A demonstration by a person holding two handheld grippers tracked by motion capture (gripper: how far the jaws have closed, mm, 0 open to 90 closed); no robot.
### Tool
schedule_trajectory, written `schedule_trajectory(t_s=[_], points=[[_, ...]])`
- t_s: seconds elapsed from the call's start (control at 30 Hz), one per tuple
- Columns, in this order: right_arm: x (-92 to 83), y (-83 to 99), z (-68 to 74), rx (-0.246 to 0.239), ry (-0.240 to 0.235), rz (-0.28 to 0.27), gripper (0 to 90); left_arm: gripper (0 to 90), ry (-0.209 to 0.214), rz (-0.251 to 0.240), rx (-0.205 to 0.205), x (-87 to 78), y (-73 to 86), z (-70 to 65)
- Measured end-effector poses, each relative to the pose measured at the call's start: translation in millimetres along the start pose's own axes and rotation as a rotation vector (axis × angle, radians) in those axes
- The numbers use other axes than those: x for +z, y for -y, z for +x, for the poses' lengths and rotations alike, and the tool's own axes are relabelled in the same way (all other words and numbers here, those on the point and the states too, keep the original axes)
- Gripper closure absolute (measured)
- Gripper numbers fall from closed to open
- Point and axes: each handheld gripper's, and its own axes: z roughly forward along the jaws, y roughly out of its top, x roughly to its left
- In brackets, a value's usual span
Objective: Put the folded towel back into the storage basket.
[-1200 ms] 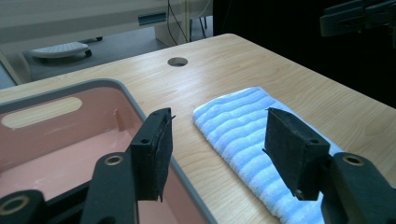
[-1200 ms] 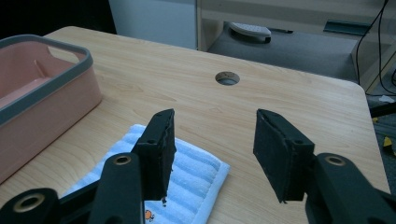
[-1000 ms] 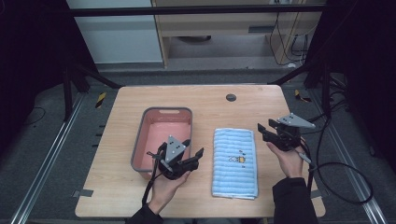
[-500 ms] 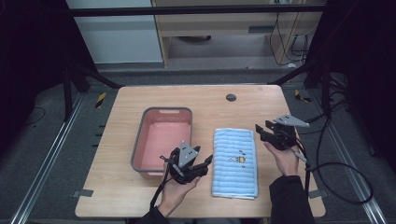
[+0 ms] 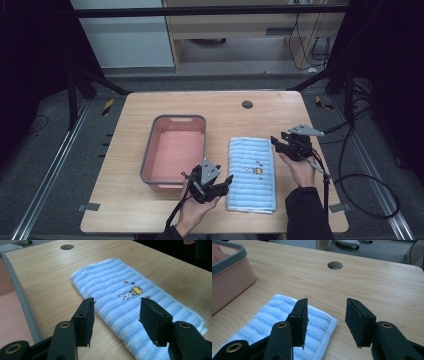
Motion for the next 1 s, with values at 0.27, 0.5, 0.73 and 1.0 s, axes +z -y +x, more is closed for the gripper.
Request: schedule_trajectory(t_s=[0.27,0.5,0.73,1.0], points=[[13.5,4.3,2.1,-0.008,-0.002,0.023,52.2,45.7,0.014,0.039,0.006,11.1,9.9,-6.8],[26.2,12.1,1.5,0.004,0.004,0.053,52.2,47.7,0.026,0.065,0.006,17.9,19.8,-10.7],[36.4,21.3,-0.9,0.021,0.012,0.084,52.2,49.3,0.033,0.091,-0.002,25.1,28.5,-13.1],[44.7,26.6,2.8,-0.005,0.007,0.115,52.0,51.7,0.033,0.129,-0.013,34.9,37.9,-13.5]])
